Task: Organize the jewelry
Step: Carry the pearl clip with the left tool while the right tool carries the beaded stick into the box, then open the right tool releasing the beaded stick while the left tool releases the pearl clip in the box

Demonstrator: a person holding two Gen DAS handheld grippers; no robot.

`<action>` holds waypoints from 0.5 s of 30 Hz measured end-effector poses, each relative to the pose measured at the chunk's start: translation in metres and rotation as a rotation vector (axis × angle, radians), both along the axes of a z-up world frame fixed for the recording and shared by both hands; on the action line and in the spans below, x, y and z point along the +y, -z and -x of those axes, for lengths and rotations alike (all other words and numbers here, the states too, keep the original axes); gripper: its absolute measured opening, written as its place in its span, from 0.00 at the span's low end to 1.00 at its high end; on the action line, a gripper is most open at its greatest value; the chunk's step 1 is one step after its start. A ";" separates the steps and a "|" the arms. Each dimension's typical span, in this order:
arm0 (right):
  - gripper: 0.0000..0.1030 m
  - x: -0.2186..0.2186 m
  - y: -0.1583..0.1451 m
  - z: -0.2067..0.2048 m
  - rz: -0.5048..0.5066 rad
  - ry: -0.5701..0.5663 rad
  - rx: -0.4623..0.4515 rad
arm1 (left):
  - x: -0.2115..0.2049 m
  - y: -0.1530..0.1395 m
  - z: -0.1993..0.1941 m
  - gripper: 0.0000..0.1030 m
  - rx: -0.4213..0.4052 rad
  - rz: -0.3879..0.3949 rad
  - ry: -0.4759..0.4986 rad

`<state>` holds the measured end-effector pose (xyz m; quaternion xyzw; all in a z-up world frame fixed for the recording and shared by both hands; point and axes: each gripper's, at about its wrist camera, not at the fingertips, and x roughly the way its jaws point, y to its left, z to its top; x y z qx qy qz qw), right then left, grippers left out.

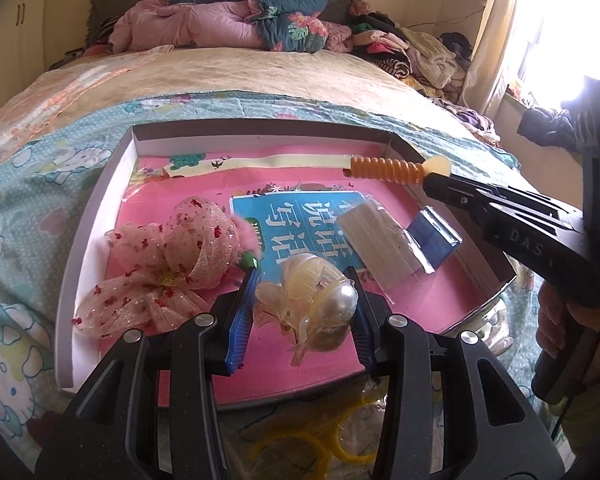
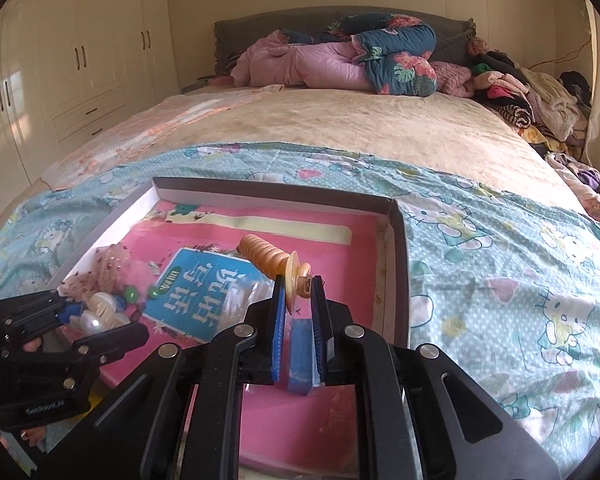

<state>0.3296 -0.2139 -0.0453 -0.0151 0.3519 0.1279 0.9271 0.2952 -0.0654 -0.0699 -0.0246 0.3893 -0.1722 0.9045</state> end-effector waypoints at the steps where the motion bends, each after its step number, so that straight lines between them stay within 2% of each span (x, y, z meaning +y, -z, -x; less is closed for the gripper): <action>1: 0.12 0.000 0.001 -0.003 0.007 0.006 0.005 | -0.001 0.001 -0.001 0.33 0.002 0.000 0.002; 15: 0.12 -0.015 0.023 -0.024 0.036 0.107 0.077 | -0.002 0.009 -0.006 0.33 0.015 -0.001 0.003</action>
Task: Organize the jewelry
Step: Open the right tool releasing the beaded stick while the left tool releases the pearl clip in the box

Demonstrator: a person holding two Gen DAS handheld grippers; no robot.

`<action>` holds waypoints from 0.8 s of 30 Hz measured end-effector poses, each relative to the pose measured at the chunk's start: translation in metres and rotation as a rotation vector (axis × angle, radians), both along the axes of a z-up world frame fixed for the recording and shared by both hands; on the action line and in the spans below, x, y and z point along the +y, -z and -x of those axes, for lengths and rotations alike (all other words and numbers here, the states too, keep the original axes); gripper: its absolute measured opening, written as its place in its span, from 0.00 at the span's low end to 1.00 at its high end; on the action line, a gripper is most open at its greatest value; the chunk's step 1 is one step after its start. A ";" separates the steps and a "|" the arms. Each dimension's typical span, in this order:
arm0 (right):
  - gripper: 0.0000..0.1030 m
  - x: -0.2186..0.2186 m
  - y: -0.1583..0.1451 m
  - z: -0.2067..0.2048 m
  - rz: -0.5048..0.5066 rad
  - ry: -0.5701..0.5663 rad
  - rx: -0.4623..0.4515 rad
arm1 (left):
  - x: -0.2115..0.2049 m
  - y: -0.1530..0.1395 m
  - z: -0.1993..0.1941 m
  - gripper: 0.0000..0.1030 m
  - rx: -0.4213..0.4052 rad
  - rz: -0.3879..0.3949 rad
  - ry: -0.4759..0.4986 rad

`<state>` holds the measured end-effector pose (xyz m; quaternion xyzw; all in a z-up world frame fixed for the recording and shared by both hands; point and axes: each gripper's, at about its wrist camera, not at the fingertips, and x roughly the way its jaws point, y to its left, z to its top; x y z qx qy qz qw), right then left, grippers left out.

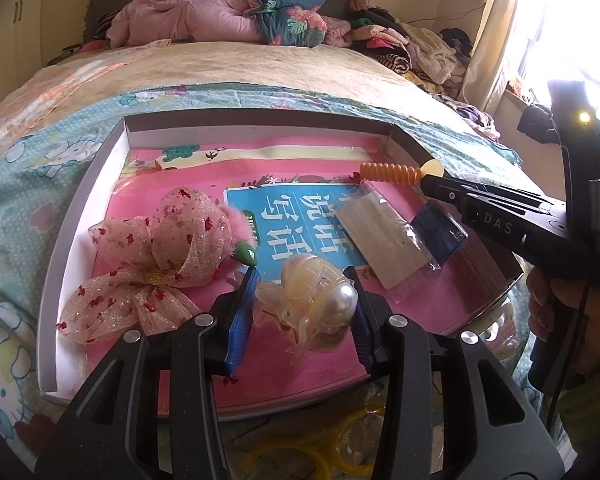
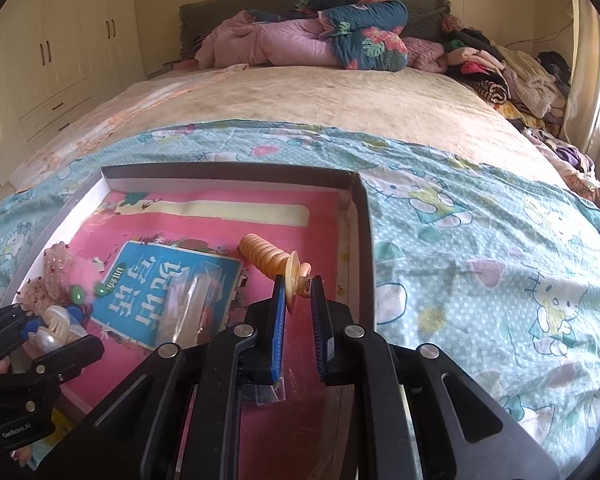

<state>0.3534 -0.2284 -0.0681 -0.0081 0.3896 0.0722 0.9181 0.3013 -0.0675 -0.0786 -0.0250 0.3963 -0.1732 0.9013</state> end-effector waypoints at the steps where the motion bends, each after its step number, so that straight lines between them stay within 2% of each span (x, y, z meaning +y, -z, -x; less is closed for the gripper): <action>1: 0.12 -0.001 0.001 0.001 -0.004 0.003 0.004 | 0.000 0.000 0.000 0.33 -0.001 -0.001 -0.001; 12: 0.13 -0.011 0.000 0.007 -0.051 0.022 0.011 | 0.000 0.001 -0.002 0.33 -0.005 -0.003 -0.004; 17: 0.25 -0.014 -0.004 0.014 -0.056 0.024 -0.002 | 0.002 0.000 -0.001 0.33 -0.009 0.001 -0.009; 24: 0.33 -0.017 -0.010 0.030 -0.053 0.021 -0.029 | 0.006 -0.003 0.003 0.38 -0.014 0.009 -0.015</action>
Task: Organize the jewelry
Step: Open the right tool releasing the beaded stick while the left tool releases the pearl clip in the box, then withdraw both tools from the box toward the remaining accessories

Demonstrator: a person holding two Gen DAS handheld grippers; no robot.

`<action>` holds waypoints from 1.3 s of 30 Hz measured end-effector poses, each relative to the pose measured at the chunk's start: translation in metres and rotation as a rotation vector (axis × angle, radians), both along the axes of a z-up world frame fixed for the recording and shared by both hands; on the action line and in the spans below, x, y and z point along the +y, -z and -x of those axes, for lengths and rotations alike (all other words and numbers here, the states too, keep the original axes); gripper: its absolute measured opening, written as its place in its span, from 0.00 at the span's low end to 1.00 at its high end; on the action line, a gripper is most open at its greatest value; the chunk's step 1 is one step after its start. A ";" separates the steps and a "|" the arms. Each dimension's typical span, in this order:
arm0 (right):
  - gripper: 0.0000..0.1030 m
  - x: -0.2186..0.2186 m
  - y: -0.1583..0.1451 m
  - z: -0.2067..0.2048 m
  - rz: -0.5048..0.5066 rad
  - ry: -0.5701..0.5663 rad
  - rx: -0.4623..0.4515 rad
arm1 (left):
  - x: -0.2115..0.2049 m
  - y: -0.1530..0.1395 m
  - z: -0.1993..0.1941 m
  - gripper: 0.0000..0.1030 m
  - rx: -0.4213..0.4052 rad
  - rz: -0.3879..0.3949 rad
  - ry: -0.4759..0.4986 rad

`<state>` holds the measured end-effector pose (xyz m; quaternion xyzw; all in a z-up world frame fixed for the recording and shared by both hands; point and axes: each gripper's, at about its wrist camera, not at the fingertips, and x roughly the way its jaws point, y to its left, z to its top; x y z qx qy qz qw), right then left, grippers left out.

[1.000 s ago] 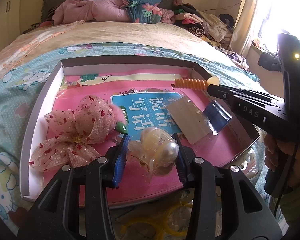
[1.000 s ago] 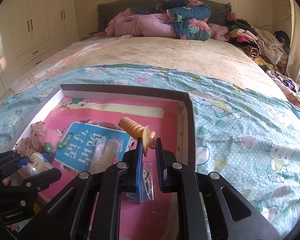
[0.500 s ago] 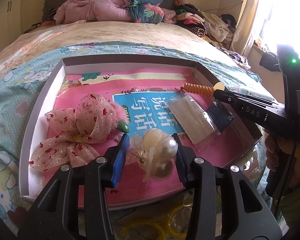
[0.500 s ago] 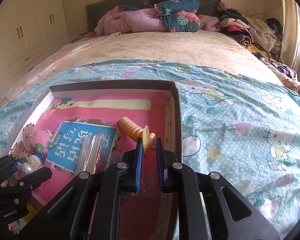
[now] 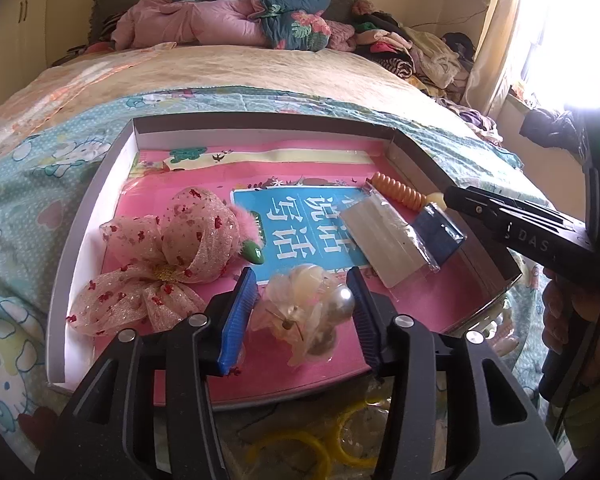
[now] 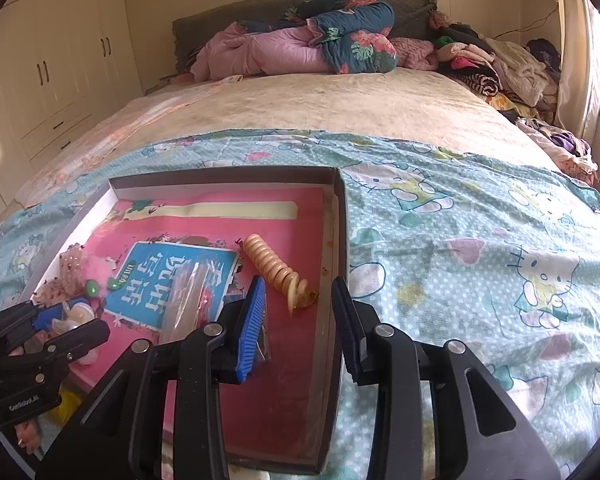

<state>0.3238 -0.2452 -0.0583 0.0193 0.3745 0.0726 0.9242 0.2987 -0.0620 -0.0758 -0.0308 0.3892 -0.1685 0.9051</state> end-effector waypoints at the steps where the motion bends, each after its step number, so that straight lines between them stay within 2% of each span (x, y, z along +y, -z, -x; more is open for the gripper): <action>1: 0.34 0.000 -0.001 0.003 0.002 -0.002 -0.005 | 0.001 -0.001 0.001 0.39 -0.001 0.001 -0.002; 5: 0.49 -0.001 -0.008 0.015 0.013 0.002 -0.032 | 0.002 -0.005 0.005 0.47 -0.011 0.004 -0.002; 9: 0.52 -0.004 -0.014 0.027 0.008 0.001 -0.050 | 0.002 -0.013 0.011 0.56 -0.030 0.011 -0.004; 16: 0.70 -0.008 -0.023 0.051 0.009 0.007 -0.086 | 0.006 -0.025 0.021 0.67 -0.049 0.022 -0.019; 18: 0.72 -0.009 -0.024 0.058 0.011 0.005 -0.094 | 0.008 -0.028 0.023 0.74 -0.055 0.026 -0.025; 25: 0.82 -0.008 -0.031 0.081 0.004 0.002 -0.128 | 0.013 -0.037 0.036 0.89 -0.082 0.025 -0.049; 29: 0.87 -0.003 -0.036 0.097 -0.001 -0.013 -0.155 | 0.018 -0.041 0.044 0.89 -0.093 0.032 -0.065; 39: 0.87 0.012 -0.039 0.122 -0.005 -0.057 -0.163 | 0.032 -0.044 0.070 0.89 -0.114 0.024 -0.109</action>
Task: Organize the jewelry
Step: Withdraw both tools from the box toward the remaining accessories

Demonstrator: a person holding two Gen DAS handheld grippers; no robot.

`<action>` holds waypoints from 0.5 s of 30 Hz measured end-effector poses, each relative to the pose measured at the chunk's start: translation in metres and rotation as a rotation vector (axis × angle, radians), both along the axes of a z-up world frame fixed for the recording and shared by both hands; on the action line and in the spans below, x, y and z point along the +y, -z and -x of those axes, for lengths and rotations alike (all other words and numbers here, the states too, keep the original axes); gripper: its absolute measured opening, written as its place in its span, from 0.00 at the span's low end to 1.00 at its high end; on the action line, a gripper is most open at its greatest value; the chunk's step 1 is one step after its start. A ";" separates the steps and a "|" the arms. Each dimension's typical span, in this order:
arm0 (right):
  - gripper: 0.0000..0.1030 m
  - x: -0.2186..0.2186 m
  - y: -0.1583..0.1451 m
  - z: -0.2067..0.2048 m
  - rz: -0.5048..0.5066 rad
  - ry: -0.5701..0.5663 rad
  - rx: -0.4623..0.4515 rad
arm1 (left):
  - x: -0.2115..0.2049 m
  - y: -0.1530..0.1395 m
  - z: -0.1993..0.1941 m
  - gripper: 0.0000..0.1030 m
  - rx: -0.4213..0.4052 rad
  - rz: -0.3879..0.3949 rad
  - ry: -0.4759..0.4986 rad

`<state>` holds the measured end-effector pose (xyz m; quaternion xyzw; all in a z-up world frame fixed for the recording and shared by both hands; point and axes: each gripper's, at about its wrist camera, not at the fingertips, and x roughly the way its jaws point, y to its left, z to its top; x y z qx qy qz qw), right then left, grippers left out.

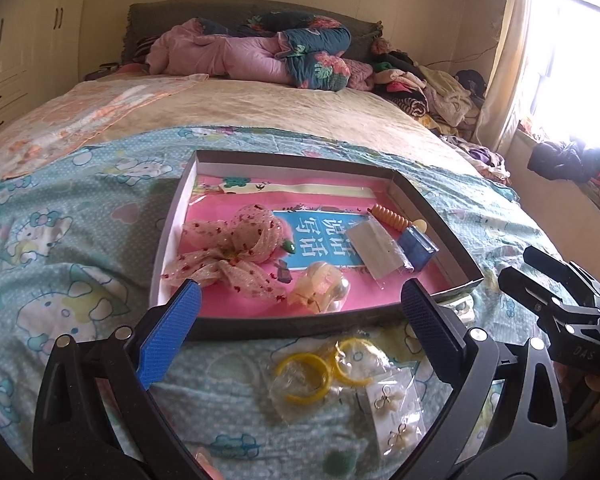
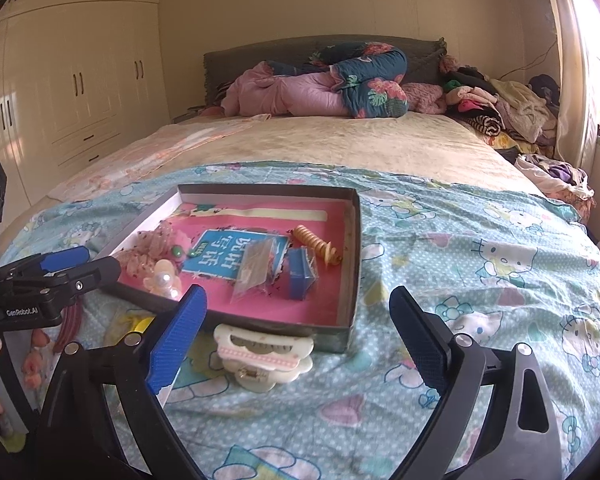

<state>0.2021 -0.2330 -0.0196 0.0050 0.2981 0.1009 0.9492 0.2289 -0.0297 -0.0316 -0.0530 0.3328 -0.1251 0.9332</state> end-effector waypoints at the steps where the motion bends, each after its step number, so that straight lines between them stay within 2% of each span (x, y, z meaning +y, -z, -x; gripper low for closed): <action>1: 0.87 0.002 0.000 0.002 0.000 -0.004 -0.001 | 0.002 0.000 0.002 0.89 -0.002 0.001 -0.002; 15: 0.87 0.034 0.005 0.025 -0.005 -0.085 0.017 | 0.028 0.000 0.028 0.89 -0.010 -0.011 -0.066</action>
